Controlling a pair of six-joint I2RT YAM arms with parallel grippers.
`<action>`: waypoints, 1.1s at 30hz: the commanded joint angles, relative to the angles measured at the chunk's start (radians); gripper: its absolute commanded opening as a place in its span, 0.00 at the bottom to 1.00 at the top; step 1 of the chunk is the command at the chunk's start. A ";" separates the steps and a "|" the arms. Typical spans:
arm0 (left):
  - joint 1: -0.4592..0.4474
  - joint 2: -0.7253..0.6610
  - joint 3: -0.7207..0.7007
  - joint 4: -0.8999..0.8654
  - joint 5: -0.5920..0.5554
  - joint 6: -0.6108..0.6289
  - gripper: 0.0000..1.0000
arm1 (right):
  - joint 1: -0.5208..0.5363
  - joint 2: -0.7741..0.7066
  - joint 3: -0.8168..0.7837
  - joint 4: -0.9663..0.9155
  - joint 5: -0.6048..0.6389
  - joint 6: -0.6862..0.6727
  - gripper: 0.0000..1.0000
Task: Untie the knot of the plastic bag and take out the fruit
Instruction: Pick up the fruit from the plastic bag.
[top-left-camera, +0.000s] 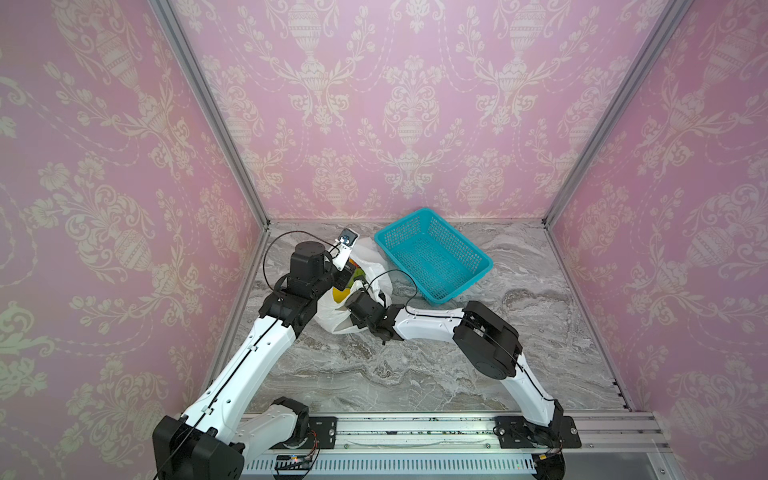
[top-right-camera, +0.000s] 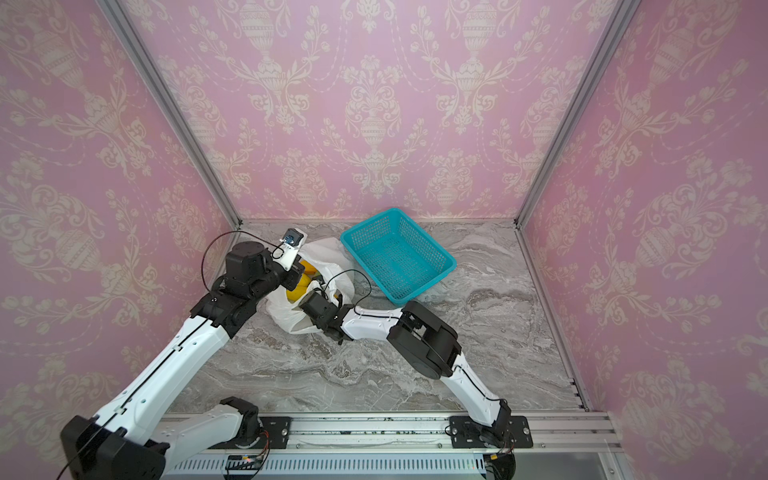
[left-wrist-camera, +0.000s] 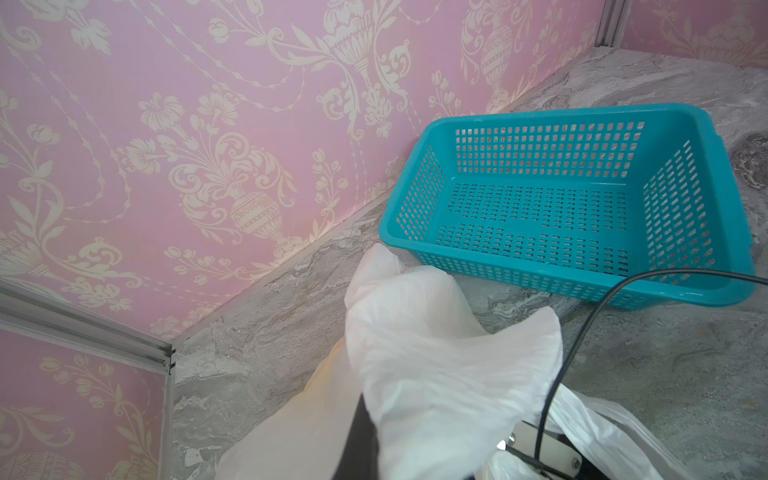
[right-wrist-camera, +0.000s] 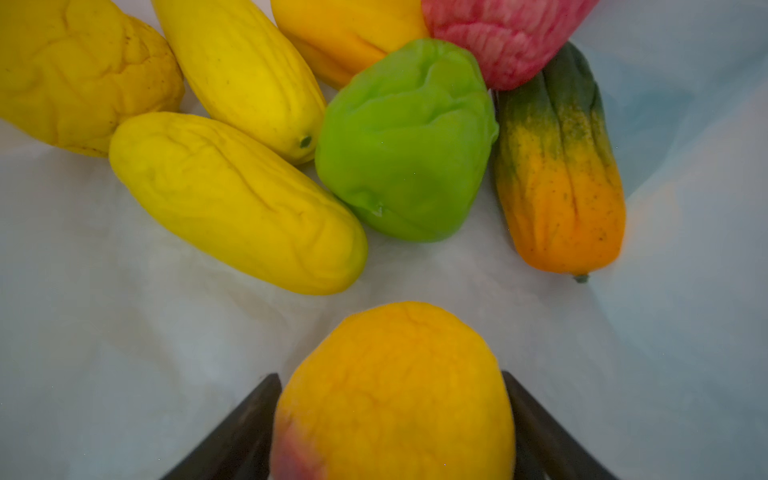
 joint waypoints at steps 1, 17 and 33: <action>0.007 -0.016 -0.005 0.031 0.010 0.020 0.00 | -0.006 0.005 -0.030 0.003 -0.026 0.020 0.69; 0.013 0.000 -0.009 0.036 -0.019 0.025 0.00 | 0.102 -0.280 -0.314 0.286 -0.105 -0.036 0.41; 0.018 -0.004 -0.014 0.031 0.007 0.045 0.00 | 0.070 -0.658 -0.612 0.330 0.080 -0.112 0.38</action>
